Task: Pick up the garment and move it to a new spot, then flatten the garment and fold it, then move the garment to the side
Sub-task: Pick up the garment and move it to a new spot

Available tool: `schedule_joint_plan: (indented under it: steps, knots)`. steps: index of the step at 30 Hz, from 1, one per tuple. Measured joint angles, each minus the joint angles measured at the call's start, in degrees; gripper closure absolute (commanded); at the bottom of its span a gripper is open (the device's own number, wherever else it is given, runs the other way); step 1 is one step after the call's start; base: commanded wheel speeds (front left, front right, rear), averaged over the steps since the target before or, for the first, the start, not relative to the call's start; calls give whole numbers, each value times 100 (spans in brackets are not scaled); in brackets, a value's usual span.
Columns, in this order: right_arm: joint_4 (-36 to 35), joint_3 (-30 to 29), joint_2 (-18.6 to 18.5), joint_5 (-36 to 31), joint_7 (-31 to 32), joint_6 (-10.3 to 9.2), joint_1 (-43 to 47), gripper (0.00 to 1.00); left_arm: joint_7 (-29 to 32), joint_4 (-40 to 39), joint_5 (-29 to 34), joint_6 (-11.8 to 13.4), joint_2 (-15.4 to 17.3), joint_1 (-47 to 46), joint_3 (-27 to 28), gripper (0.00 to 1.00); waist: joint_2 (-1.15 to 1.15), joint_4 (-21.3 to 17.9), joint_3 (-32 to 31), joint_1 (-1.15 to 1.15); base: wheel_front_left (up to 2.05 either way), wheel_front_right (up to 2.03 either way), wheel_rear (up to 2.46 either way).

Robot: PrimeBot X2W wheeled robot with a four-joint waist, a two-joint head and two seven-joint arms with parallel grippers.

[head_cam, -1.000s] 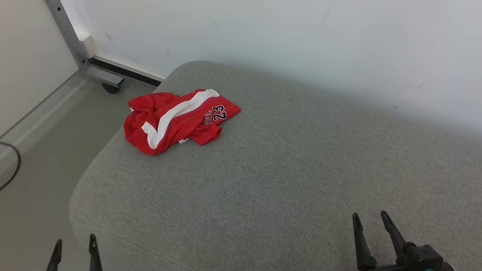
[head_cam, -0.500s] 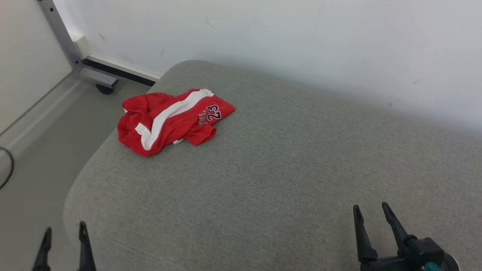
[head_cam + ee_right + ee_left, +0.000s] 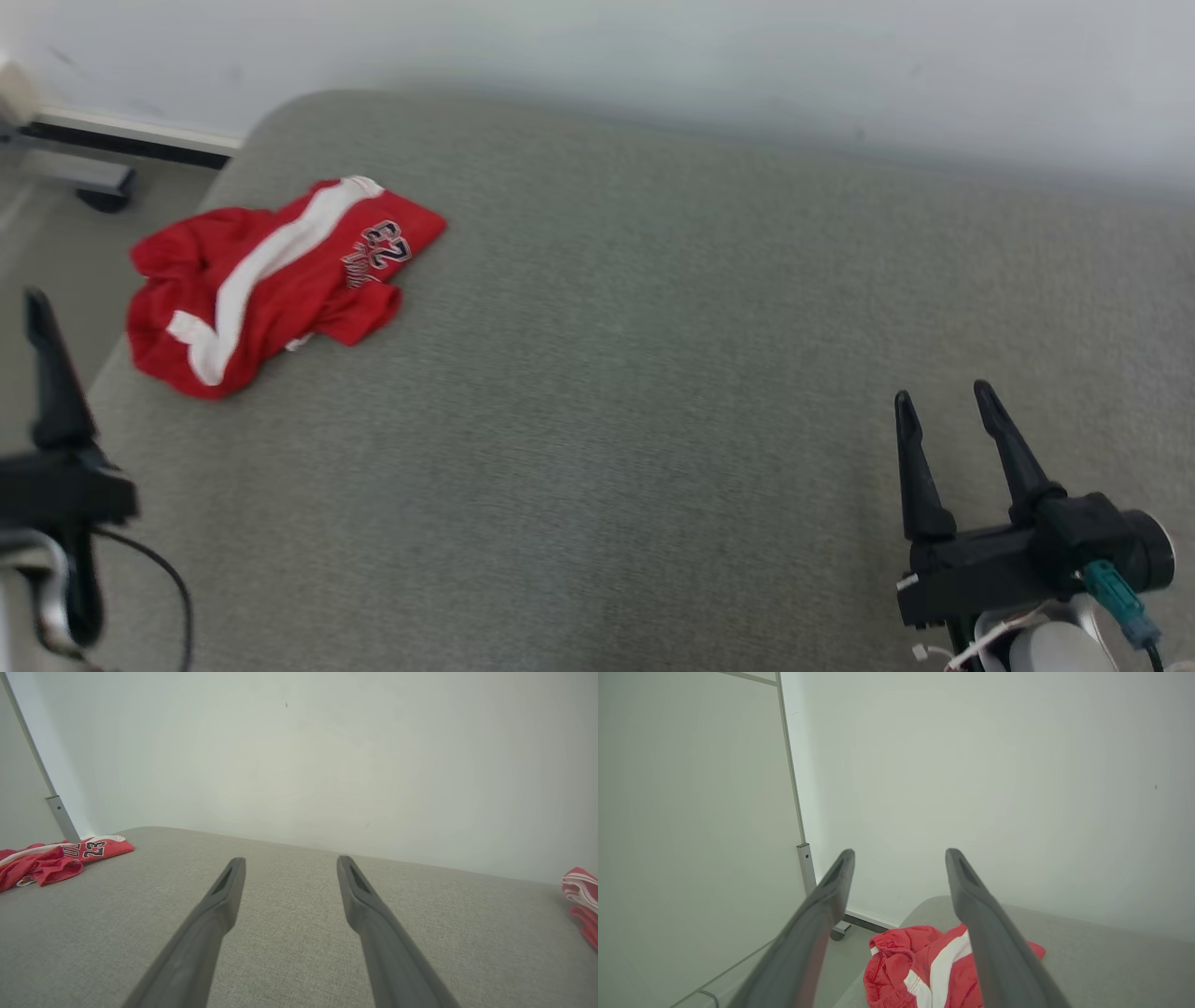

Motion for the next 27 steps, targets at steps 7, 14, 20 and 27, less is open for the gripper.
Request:
schedule_joint_plan:
  steps: [7, 14, 20, 27]
  knots:
    - [-359, -46, 16, -90, -8, 0, -257, 0, 181, 544, -237, -52, 637, -1120, 122, 0, 0, -575, 601, 0, 0, 0, 0]
    - [-755, -83, 91, -138, -46, 0, -441, 0, 602, 1174, -386, -62, 1192, -1925, 169, 0, 0, -1157, 1189, 1, 0, 0, 0]
    - [-899, -115, 143, -174, -48, 0, -447, 0, 1027, 2058, -513, -107, 1556, -2246, 41, 0, 0, -1626, 1585, 1, 0, 0, 0]
    - [-949, -138, 168, -178, -51, 0, -461, 0, 1892, 3103, -801, -137, 1811, -2455, -366, 0, 1, -2013, 1911, 1, 0, 0, 0]
